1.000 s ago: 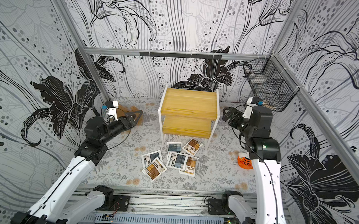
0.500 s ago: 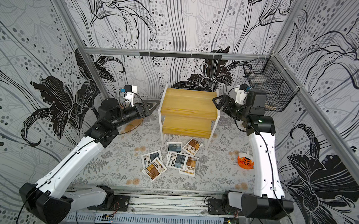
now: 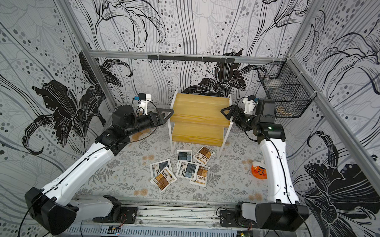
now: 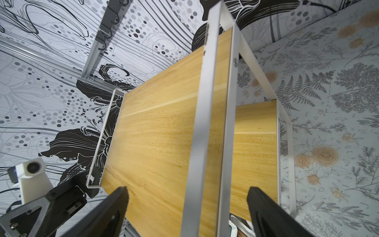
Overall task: Place the bagged coffee beans on the shelf by color
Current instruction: Adjust the shelf at the center of the board.
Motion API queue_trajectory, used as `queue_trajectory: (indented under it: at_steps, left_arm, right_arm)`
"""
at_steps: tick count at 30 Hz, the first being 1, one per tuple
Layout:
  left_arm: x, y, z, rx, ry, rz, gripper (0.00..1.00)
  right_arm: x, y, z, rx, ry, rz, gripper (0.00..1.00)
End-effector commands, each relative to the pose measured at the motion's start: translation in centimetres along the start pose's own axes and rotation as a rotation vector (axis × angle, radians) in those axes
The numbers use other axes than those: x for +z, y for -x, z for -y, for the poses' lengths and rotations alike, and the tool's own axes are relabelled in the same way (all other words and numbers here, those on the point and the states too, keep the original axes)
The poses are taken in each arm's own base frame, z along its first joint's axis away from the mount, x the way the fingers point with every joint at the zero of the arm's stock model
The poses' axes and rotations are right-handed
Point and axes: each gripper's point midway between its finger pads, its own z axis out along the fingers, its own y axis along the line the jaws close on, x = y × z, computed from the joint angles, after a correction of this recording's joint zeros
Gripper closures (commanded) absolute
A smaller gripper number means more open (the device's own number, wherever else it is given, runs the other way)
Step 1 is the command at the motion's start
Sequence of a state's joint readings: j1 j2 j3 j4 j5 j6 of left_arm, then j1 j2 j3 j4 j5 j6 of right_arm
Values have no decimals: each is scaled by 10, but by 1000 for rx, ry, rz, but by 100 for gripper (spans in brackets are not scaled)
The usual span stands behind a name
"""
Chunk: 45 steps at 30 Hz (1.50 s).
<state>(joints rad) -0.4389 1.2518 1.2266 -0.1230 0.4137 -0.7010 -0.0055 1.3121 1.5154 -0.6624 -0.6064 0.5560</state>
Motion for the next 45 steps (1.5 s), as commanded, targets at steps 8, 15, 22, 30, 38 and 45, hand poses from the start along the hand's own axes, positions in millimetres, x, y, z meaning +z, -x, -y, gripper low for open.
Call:
queue_trajectory:
  at_steps: [8, 15, 22, 30, 38, 45]
  left_arm:
    - [4, 6, 4, 35, 5, 30, 3]
    - [11, 5, -3, 44, 30, 22, 3]
    - [16, 4, -8, 62, 50, 2, 3]
    - [10, 2, -16, 63, 70, 4, 3]
    - [-1, 9, -23, 57, 89, 17, 3]
    - [-10, 16, -24, 63, 109, 35, 3]
  right_arm:
    - [39, -15, -33, -32, 55, -49, 4]
    - [64, -16, -43, -33, 59, -54, 4]
    - [83, -5, -48, -46, 65, -57, 3]
    - [105, -9, -61, -64, 92, -94, 3]
    - [99, -12, -65, -65, 89, -89, 3]
    - [81, -10, -57, -126, 9, -77, 3]
